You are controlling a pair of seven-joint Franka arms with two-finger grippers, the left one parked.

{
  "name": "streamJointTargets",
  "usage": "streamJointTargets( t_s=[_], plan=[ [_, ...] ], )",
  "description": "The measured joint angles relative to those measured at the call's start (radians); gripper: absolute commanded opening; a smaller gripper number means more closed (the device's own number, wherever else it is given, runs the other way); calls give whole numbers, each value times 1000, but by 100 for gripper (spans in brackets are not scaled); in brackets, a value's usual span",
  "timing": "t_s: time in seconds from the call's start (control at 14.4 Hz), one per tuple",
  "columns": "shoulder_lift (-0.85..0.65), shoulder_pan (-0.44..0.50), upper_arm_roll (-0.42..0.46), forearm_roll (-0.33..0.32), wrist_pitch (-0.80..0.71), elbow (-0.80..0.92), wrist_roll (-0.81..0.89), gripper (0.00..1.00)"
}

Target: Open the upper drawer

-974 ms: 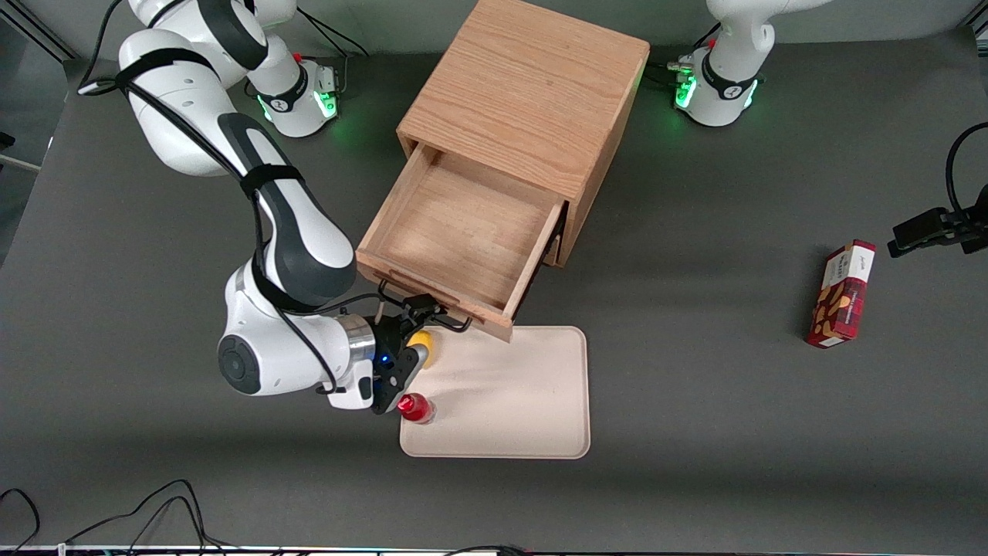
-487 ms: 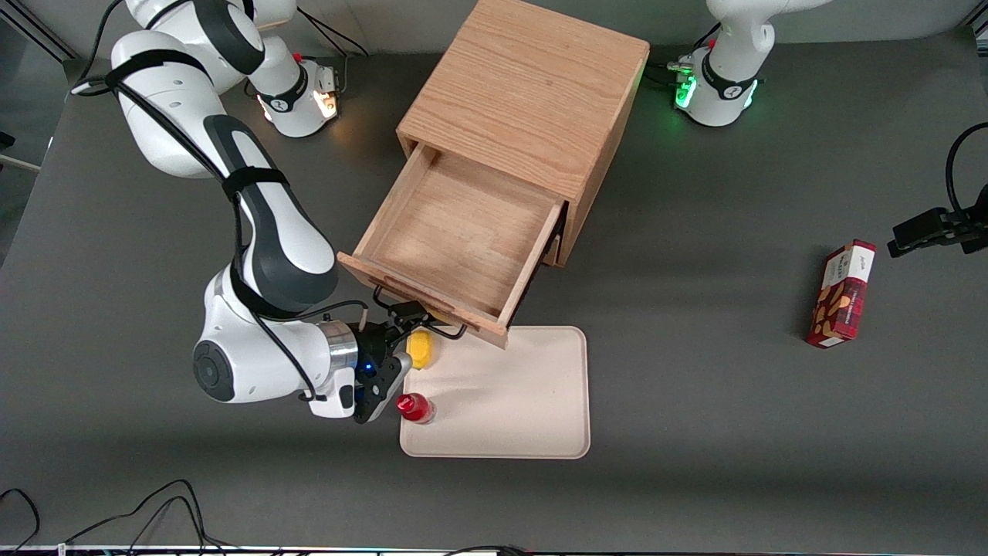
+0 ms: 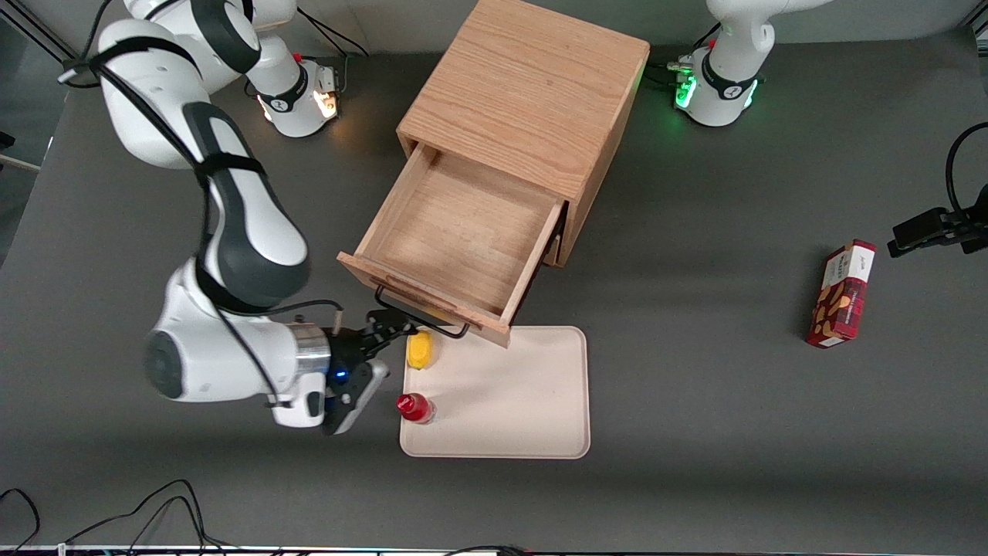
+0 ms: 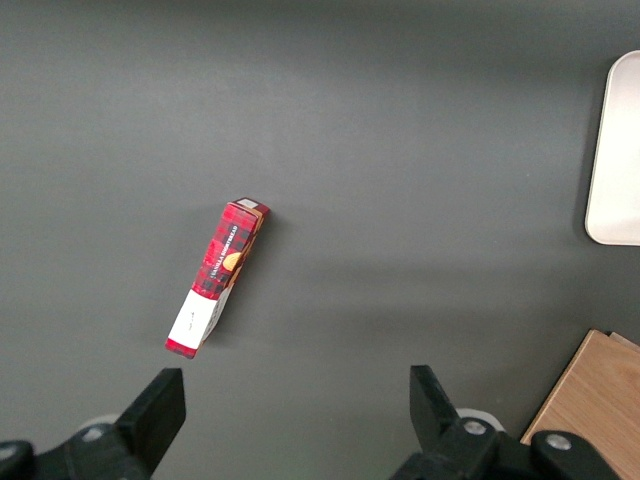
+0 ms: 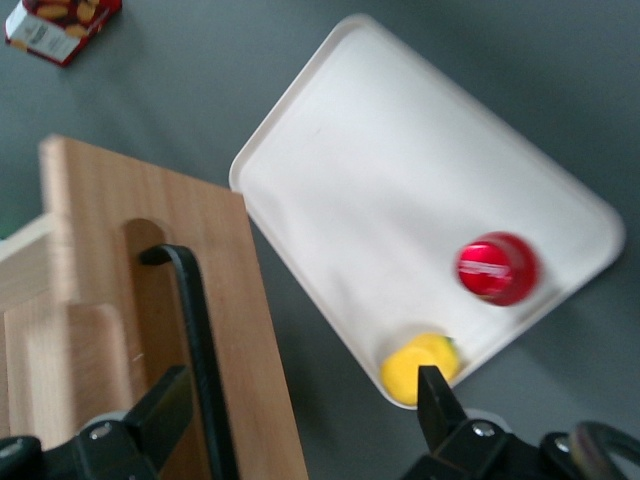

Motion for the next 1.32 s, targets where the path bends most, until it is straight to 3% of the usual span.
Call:
streamJointTargets(
  t_s=[0.28, 0.56, 0.97, 1.11, 1.32],
  plan=[
    [-152, -9, -99, -64, -135, 3, 0, 100],
    [-306, 5, -114, -243, -245, -33, 49, 100],
    [-649, 5, -186, -280, -662, -215, 250, 100],
    [-750, 3, -208, -282, -656, -365, 366, 100],
    [-935, 3, -245, -303, -508, -662, 431, 100]
  ],
)
